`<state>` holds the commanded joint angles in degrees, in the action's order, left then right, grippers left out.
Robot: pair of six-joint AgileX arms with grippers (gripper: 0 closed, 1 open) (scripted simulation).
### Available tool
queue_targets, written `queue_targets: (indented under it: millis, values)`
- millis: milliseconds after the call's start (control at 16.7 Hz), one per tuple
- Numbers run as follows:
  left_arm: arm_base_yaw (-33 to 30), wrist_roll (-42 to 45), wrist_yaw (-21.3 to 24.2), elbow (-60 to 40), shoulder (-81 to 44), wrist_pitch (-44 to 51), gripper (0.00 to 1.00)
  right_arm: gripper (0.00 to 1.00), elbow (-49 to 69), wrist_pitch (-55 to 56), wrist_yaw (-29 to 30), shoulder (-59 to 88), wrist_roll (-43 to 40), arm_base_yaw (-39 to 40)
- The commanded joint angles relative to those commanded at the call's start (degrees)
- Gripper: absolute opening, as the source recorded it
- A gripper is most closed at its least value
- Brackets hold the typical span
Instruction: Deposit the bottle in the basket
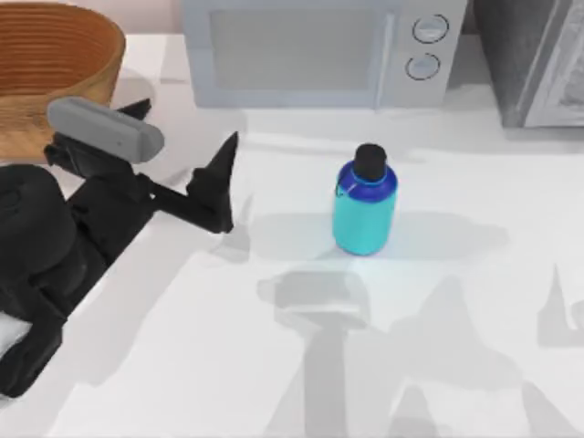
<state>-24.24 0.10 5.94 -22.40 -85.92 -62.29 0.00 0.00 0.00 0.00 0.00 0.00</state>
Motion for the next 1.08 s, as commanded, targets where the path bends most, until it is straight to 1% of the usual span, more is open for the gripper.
queue_targets:
  millis: [300,540,660,780,1080]
  values:
    - [-7.7,0.1,1.9,-7.1,-28.5,-19.6,1.00,1.00,0.0,0.0,0.0,0.0,0.0,0.0]
    - [-12.0,0.3,3.0,-11.6,-43.4,-31.2,1.00,1.00,0.0,0.0,0.0,0.0,0.0,0.0]
    - [-13.3,0.4,3.3,-13.1,-47.6,-35.0,1.00,1.00,0.0,0.0,0.0,0.0,0.0,0.0]
    - [-14.0,0.5,3.5,-13.9,-49.4,-36.7,1.00,1.00,0.0,0.0,0.0,0.0,0.0,0.0]
    - [-13.7,0.5,3.5,-13.7,-49.4,-36.7,1.00,1.00,0.0,0.0,0.0,0.0,0.0,0.0]
